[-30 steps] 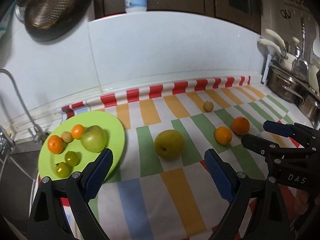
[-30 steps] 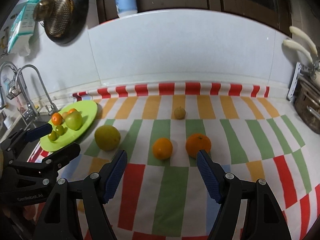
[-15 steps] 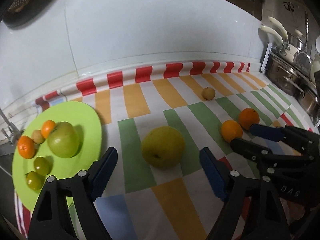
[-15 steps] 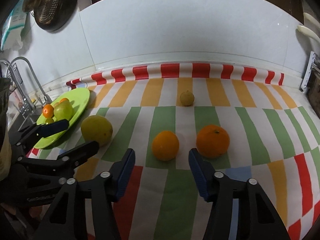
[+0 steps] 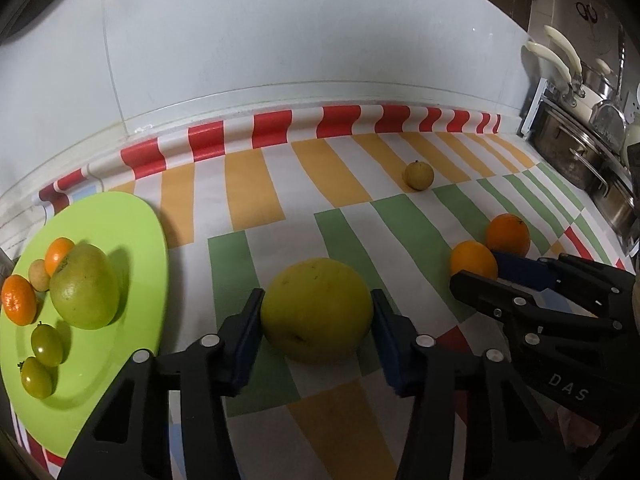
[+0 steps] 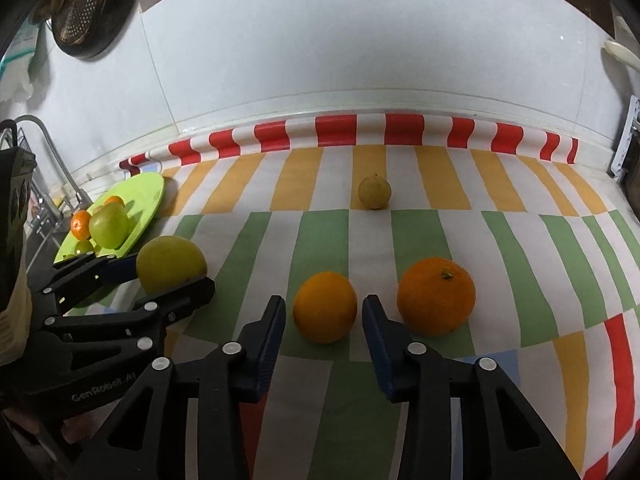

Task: Organize fruits
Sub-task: 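Grasp the large yellow-green fruit with the left tool while the right tool grasps an orange, then carry the yellow-green fruit onto the plate with the left tool while the right tool carries the orange there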

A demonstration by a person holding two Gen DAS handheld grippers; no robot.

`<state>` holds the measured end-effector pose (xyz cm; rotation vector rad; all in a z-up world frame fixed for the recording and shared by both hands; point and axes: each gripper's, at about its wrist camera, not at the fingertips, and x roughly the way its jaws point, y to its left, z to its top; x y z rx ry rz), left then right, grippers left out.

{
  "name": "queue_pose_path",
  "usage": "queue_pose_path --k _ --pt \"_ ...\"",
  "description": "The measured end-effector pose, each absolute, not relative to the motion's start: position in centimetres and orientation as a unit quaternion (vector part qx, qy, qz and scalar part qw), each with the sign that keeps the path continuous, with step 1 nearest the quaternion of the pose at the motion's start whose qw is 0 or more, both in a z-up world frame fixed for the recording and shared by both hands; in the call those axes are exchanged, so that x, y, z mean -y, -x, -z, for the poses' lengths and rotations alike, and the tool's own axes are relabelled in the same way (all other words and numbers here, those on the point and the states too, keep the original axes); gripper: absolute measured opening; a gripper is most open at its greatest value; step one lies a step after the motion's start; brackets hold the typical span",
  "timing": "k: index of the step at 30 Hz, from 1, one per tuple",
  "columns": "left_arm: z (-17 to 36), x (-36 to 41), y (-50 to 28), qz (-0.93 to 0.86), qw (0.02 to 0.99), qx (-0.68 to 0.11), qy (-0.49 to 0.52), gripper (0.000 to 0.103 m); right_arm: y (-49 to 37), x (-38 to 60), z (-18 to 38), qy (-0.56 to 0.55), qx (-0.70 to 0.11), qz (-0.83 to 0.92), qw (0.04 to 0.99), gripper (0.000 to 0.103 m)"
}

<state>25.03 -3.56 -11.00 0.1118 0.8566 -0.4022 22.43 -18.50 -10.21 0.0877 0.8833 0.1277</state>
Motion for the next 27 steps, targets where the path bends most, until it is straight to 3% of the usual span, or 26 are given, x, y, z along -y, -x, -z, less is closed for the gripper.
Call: queue_pose_path --k 11,27 --pt "9.9 3.0 -23.9 0.193 0.893 -0.404 -0.051 0.05 -21.9 18.2 9.9 -0.036 -0.421 -0.06 0.905 0.034" --pt "5.4 -0.6 -19.0 0.155 0.917 -0.366 -0.022 0.05 -18.5 15.6 4.8 -0.027 -0.372 -0.093 0.923 0.034"
